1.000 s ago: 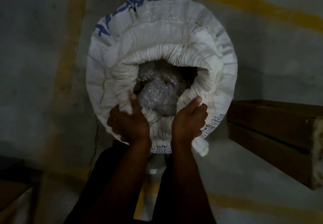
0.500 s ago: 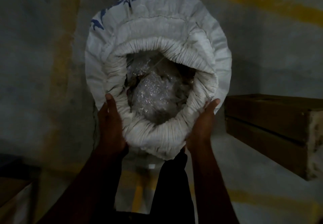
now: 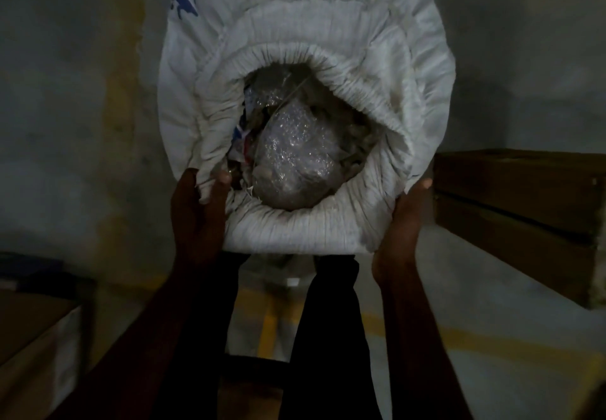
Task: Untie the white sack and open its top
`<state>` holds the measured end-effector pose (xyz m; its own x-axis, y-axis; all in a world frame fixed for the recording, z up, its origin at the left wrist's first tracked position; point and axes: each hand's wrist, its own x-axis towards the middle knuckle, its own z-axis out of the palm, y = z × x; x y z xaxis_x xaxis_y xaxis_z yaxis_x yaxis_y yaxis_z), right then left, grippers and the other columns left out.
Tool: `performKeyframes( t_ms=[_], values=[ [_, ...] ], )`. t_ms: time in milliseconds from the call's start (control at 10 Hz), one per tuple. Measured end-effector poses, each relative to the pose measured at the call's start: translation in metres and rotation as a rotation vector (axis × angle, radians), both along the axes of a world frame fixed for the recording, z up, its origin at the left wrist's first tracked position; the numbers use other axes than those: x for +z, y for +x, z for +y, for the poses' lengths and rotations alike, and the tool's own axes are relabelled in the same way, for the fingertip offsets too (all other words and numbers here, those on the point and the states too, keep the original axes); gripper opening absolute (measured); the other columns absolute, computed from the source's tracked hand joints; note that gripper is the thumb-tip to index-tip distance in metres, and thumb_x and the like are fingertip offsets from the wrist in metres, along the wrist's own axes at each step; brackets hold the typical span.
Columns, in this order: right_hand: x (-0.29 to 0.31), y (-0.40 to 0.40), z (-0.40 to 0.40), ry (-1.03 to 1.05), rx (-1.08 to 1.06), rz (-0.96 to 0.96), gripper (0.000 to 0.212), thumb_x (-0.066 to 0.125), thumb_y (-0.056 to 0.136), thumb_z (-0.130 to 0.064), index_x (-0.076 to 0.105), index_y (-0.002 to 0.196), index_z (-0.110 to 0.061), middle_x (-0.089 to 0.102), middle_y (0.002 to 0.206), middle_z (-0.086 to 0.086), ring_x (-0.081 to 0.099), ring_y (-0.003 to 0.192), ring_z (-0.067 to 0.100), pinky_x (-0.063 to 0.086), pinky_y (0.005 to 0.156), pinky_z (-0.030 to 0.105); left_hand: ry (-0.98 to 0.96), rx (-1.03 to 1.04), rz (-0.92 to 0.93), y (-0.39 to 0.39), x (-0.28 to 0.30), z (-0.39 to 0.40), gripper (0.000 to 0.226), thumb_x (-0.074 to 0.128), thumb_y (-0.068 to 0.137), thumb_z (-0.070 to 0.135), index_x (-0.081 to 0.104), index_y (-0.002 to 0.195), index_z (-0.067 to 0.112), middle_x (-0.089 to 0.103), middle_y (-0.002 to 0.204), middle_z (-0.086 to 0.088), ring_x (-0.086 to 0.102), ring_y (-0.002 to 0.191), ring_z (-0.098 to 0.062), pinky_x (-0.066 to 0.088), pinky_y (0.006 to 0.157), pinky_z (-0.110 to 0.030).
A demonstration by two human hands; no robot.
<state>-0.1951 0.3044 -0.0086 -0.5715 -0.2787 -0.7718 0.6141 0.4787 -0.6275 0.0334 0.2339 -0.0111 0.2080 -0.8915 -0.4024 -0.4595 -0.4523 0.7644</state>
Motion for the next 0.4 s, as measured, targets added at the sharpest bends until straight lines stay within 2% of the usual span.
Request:
performKeyframes(
  t_ms=[100, 200, 300, 400],
  values=[
    [0.0, 0.006, -0.006, 0.046, 0.027, 0.151, 0.065, 0.031, 0.096, -0.071, 0.05, 0.145, -0.032, 0.054, 0.142, -0.012, 0.05, 0.135, 0.011, 0.036, 0.121, 0.045, -0.042, -0.025, -0.155, -0.004, -0.004, 0.0, 0.025, 0.069, 0.099, 0.025, 0.062, 0.107, 0.002, 0.062, 0.091, 0.017, 0.057, 0.08, 0.011, 0.04, 0.078, -0.001],
    [0.0, 0.01, -0.008, 0.037, 0.056, 0.303, 0.06, 0.029, 0.103, -0.058, 0.048, 0.148, -0.023, 0.051, 0.145, -0.011, 0.046, 0.138, 0.008, 0.036, 0.121, 0.04, -0.006, 0.005, -0.245, -0.011, -0.001, -0.001, 0.044, 0.064, 0.1, 0.041, 0.055, 0.127, 0.007, 0.065, 0.106, 0.005, 0.055, 0.091, 0.002, 0.042, 0.082, -0.011],
    [0.007, 0.009, -0.019, 0.016, 0.185, 0.517, 0.041, 0.03, 0.106, -0.049, 0.055, 0.133, -0.033, 0.06, 0.125, -0.034, 0.053, 0.12, -0.013, 0.043, 0.105, 0.019, -0.038, 0.027, -0.317, -0.013, 0.003, -0.012, 0.05, 0.054, 0.101, 0.056, 0.048, 0.137, 0.023, 0.064, 0.122, 0.002, 0.064, 0.099, -0.018, 0.055, 0.088, -0.04],
    [0.011, 0.002, -0.03, -0.046, 0.313, 0.788, 0.036, 0.039, 0.106, -0.032, 0.052, 0.132, -0.012, 0.063, 0.11, -0.028, 0.059, 0.106, -0.008, 0.046, 0.09, 0.016, -0.229, -0.123, -0.393, -0.018, 0.007, -0.028, 0.057, 0.054, 0.101, 0.054, 0.048, 0.145, 0.018, 0.059, 0.138, -0.006, 0.059, 0.122, -0.025, 0.05, 0.105, -0.046]
  ],
)
